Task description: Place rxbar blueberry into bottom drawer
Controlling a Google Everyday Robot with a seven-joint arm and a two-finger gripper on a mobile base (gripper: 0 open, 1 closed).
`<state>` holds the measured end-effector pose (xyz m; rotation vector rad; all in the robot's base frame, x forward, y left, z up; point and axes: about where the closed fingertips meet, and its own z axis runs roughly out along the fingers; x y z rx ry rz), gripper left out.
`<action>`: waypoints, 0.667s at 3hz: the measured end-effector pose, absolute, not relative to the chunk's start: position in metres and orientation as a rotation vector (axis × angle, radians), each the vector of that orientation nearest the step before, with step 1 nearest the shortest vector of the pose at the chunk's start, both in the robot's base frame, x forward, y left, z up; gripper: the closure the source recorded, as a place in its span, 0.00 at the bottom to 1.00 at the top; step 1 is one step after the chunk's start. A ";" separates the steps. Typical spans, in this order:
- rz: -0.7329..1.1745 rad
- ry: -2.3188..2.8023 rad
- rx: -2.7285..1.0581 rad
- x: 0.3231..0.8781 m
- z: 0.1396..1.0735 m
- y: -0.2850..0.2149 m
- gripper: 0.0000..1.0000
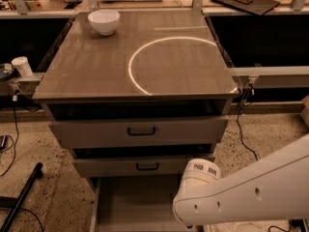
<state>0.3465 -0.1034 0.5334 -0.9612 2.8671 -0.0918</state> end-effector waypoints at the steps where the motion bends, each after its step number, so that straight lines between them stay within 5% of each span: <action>1: -0.106 2.889 -0.949 0.354 0.524 -0.110 1.00; 2: -0.117 2.915 -0.939 0.359 0.513 -0.117 1.00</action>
Offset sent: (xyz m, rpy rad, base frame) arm 0.0292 -0.0203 -0.0411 -0.0365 0.0531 -0.0376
